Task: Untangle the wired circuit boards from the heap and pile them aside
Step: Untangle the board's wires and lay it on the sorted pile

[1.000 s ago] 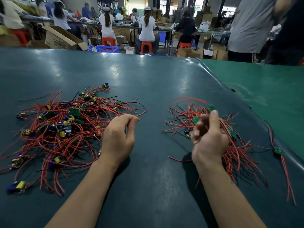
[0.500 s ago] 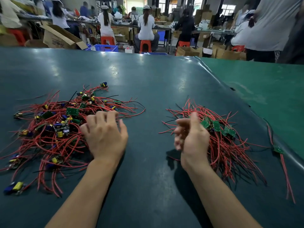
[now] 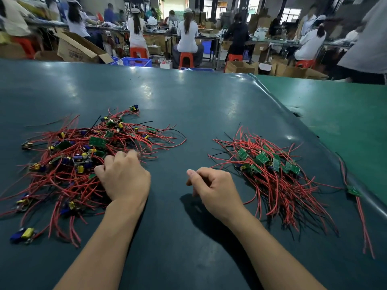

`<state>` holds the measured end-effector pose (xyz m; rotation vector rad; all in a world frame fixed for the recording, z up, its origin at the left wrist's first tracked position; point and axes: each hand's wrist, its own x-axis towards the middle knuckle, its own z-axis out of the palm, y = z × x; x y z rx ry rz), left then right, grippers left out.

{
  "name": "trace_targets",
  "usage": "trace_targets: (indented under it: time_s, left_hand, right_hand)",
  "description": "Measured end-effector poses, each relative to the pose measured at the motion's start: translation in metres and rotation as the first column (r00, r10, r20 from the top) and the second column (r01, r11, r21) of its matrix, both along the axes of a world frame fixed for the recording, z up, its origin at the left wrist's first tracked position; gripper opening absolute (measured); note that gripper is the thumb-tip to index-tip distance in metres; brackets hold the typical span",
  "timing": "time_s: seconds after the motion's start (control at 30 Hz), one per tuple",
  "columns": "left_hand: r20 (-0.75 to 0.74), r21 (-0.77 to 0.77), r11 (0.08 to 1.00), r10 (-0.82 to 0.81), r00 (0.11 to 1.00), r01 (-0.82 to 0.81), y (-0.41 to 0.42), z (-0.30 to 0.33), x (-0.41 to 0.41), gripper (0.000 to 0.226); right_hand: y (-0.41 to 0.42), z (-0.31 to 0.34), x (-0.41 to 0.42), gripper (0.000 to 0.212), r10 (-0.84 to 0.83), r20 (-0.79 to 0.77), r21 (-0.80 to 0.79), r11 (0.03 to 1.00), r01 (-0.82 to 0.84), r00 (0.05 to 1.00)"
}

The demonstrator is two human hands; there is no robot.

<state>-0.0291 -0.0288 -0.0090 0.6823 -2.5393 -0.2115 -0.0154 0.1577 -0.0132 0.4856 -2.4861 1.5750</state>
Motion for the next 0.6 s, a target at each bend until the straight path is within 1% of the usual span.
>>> trace_targets:
  time_s: [0.07, 0.1, 0.13, 0.17, 0.23, 0.33, 0.4, 0.47, 0.53, 0.6]
  left_hand:
    - [-0.210, 0.049, 0.998, -0.036, 0.977, 0.047, 0.004, 0.003, 0.002, 0.025]
    - [-0.306, 0.033, 0.997, -0.057, 0.950, 0.071, 0.007, 0.005, 0.003, 0.026]
    - [-0.371, 0.002, 0.996, -0.085, 0.925, 0.092, 0.008, 0.006, 0.004, 0.027]
    - [-0.401, -0.028, 0.993, -0.116, 0.909, 0.115, 0.009, 0.006, 0.004, 0.029]
    - [-0.357, -0.037, 0.989, -0.147, 0.922, 0.144, 0.010, 0.005, 0.003, 0.030]
    - [-0.228, -0.002, 0.993, -0.116, 0.967, 0.119, 0.011, 0.000, -0.001, 0.031]
    - [-0.237, 0.012, 0.999, -0.043, 0.971, 0.047, 0.006, -0.002, -0.005, 0.029]
    - [-0.239, 0.062, 0.997, 0.062, 0.969, -0.049, -0.003, 0.001, -0.011, 0.036]
    - [-0.155, 0.128, 0.985, 0.135, 0.979, -0.115, -0.011, 0.002, -0.016, 0.048]
    - [-0.073, 0.096, 0.987, 0.138, 0.988, -0.131, -0.012, -0.001, -0.019, 0.051]
  right_hand:
    - [0.001, 0.000, 0.000, 0.033, -0.007, -0.005, -0.008, 1.000, 0.007, 1.000]
    - [0.000, 0.000, 0.000, 0.032, -0.008, -0.008, -0.006, 1.000, 0.008, 1.000]
    - [0.000, 0.000, 0.000, 0.032, -0.008, -0.011, -0.001, 1.000, 0.008, 1.000]
    - [-0.001, 0.000, -0.001, 0.032, -0.009, -0.013, 0.004, 1.000, 0.009, 1.000]
    - [0.000, -0.001, -0.001, 0.032, -0.013, -0.015, 0.008, 1.000, 0.013, 1.000]
    - [0.002, -0.001, -0.001, 0.032, -0.015, 0.000, 0.003, 1.000, 0.015, 1.000]
    - [0.002, -0.001, -0.002, 0.032, -0.011, 0.021, -0.004, 1.000, 0.011, 1.000]
    - [0.001, -0.002, -0.002, 0.032, -0.014, 0.036, 0.018, 1.000, 0.014, 0.999]
    - [0.000, -0.003, -0.002, 0.032, -0.012, 0.041, 0.059, 0.998, 0.010, 0.999]
    - [0.001, -0.003, -0.002, 0.031, -0.003, 0.050, 0.048, 0.999, 0.001, 0.999]
